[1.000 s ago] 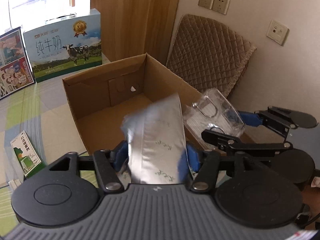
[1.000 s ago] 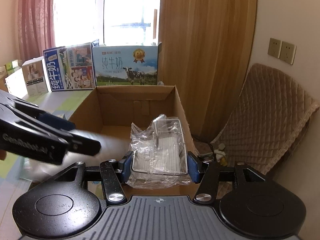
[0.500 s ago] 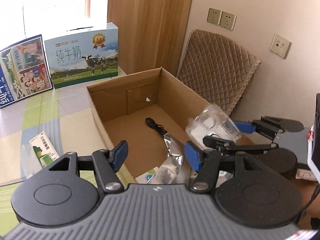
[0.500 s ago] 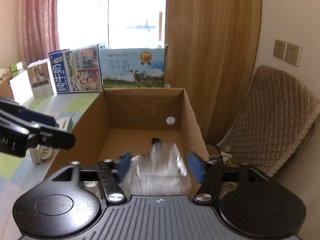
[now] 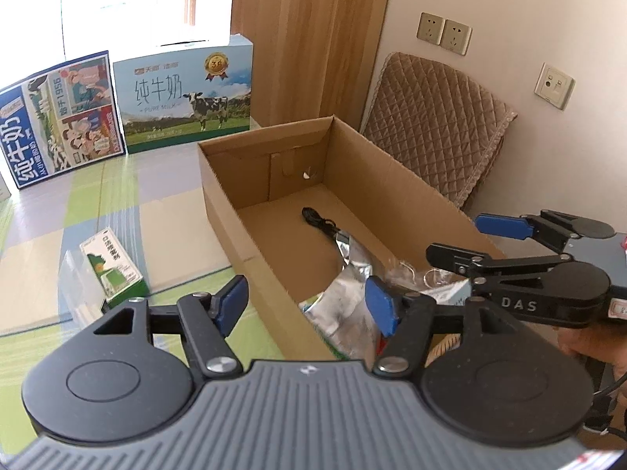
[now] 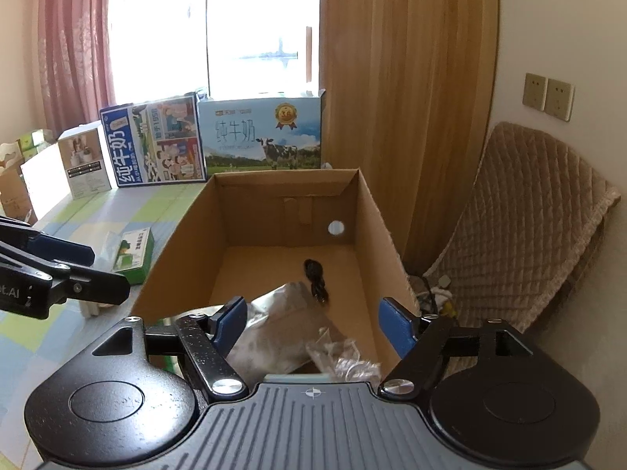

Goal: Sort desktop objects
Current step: 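Carry foil bag and soap dish into the cardboard box and open both tools, then withdraw both tools from the cardboard box back over the table, then grasp the white night-light with the left tool while the right grasps the wooden spoon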

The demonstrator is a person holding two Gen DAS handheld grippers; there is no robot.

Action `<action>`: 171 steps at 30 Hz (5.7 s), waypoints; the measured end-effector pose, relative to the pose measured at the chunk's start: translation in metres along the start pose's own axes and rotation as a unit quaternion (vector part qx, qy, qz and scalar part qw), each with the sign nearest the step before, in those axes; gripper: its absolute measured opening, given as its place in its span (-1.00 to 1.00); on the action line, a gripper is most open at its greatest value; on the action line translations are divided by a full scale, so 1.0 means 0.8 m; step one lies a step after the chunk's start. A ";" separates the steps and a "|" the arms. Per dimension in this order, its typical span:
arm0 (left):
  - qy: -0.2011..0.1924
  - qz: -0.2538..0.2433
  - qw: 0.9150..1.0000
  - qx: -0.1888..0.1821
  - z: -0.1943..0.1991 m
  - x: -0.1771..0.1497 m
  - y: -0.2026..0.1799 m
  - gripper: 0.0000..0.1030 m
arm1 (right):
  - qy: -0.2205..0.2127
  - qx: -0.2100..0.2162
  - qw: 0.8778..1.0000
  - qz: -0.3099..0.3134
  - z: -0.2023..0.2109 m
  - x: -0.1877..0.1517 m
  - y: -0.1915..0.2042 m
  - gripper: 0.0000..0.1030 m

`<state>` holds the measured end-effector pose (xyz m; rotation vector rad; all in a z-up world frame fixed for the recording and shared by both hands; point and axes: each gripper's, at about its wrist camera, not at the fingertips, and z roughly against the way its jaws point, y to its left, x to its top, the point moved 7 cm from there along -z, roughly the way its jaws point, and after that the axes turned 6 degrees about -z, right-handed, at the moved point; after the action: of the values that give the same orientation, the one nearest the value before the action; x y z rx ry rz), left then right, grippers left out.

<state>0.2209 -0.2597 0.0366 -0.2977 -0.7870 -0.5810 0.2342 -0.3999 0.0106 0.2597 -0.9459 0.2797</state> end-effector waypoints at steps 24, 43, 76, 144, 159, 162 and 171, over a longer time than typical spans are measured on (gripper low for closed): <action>0.007 0.026 0.999 0.021 0.075 -0.067 0.022 0.55 | 0.047 0.015 0.999 0.003 0.053 -0.044 0.065 0.79; 0.030 0.072 0.994 0.080 0.134 -0.148 0.105 0.65 | 0.035 0.072 0.996 0.048 0.083 -0.047 0.161 0.84; 0.100 0.006 0.989 0.113 0.131 -0.230 0.199 0.75 | 0.081 0.131 0.976 0.157 0.015 -0.069 0.276 0.84; 0.049 -0.310 0.948 -0.043 -0.081 -0.154 0.234 0.22 | 0.182 0.203 0.801 0.533 -0.223 -0.072 0.342 0.83; 0.126 -0.317 0.940 0.006 -0.043 -0.171 0.291 0.23 | 0.304 0.165 0.873 0.344 -0.286 -0.053 0.373 0.42; 0.133 -0.312 0.941 0.006 -0.048 -0.176 0.293 0.23 | 0.318 0.150 0.881 0.316 -0.300 -0.051 0.371 0.33; 0.126 -0.263 0.957 -0.008 -0.048 -0.178 0.304 0.25 | 0.355 0.127 0.893 0.247 -0.321 -0.061 0.360 0.04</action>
<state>0.3076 -0.0276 -0.1036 -0.0195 -0.6106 -1.1039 0.3019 -0.0503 -0.1456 0.1297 -0.2239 0.9057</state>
